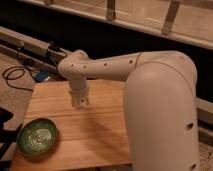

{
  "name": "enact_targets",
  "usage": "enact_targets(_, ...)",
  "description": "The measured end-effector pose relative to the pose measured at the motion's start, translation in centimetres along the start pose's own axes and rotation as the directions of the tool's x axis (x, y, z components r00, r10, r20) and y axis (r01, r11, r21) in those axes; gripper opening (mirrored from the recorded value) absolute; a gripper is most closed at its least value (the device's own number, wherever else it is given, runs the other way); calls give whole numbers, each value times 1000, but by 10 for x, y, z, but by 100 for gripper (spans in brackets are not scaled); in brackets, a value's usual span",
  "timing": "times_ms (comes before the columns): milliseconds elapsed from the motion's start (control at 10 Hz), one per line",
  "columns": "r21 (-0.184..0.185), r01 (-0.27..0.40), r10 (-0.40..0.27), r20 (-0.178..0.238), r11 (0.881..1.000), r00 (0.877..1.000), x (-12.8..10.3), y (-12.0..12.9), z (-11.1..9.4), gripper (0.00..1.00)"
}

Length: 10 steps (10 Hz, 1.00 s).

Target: Place the bottle in the ceramic bowl

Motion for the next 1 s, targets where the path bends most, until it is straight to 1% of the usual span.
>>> enact_targets(100, -7, 13, -13, -11, 1000, 1000, 12, 14, 7, 0)
enact_targets(200, -17, 19, -19, -15, 1000, 1000, 19, 24, 9, 0)
enact_targets(400, -7, 12, -12, -15, 1000, 1000, 18, 17, 10, 0)
enact_targets(700, -12, 13, -13, -16, 1000, 1000, 18, 19, 10, 0)
enact_targets(800, 3, 41, -40, -12, 999, 999, 19, 23, 10, 0)
enact_targets(900, 20, 87, -87, -13, 996, 996, 22, 35, 12, 0)
enact_targets(1000, 38, 135, -135, -19, 990, 991, 32, 48, 14, 0)
